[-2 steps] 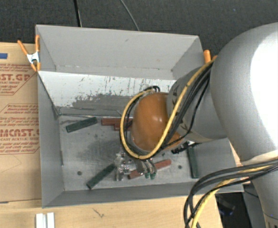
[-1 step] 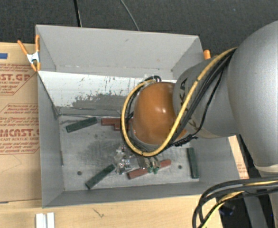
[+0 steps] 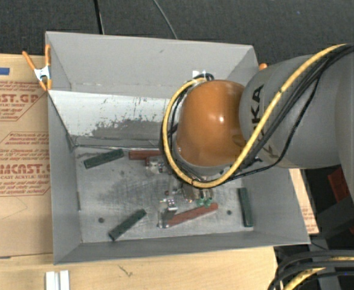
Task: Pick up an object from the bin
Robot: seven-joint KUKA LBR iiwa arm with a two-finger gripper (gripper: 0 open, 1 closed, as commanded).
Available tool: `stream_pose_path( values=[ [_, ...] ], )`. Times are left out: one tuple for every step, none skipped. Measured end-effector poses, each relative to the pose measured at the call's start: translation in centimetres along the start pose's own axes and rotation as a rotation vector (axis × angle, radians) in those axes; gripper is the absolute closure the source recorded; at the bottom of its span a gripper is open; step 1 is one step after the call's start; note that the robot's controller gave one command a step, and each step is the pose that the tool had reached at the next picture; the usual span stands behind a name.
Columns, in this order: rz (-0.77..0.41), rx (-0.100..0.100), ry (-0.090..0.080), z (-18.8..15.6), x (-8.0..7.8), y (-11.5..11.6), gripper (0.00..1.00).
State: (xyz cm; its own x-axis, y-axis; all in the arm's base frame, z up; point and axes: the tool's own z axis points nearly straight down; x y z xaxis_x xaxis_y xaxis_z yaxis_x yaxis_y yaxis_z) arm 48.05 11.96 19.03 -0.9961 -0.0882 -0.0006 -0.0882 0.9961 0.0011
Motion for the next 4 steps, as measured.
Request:
stream_pose_path(
  values=[
    [0.0, 0.0, -0.001, -1.3, -0.1, 0.0, 0.0],
    [-0.167, 0.0, -0.005, 5.3, -0.7, 0.4, 0.0],
    [-0.251, 0.001, 0.007, 11.8, -2.2, 0.8, 1.0],
    [-0.25, -0.001, -0.007, 11.9, -2.4, 0.8, 0.0]
  ],
)
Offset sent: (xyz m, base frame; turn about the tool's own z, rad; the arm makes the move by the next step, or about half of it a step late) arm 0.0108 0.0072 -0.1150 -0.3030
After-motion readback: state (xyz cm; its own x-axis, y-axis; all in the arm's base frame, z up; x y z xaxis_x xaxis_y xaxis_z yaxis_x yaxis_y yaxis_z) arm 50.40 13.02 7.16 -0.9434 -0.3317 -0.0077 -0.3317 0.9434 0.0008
